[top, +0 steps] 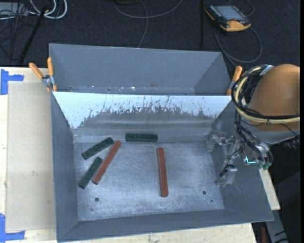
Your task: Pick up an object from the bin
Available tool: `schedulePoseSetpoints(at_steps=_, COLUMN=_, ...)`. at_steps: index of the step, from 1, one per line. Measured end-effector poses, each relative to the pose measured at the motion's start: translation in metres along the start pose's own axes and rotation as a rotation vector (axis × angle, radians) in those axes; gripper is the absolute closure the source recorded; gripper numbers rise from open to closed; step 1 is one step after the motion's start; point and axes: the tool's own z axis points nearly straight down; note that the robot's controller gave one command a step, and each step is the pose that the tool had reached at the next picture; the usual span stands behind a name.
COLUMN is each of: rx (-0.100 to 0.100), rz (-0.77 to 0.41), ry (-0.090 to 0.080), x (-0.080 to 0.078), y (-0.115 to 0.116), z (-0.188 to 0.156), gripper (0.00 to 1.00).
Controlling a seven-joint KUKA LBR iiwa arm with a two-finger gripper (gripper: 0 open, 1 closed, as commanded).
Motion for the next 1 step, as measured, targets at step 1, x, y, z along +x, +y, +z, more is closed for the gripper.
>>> schedulePoseSetpoints(at_steps=1, rx=-0.002, rz=-0.036, ry=0.002, x=0.0276, y=0.0524, z=0.0661, gripper=0.0)
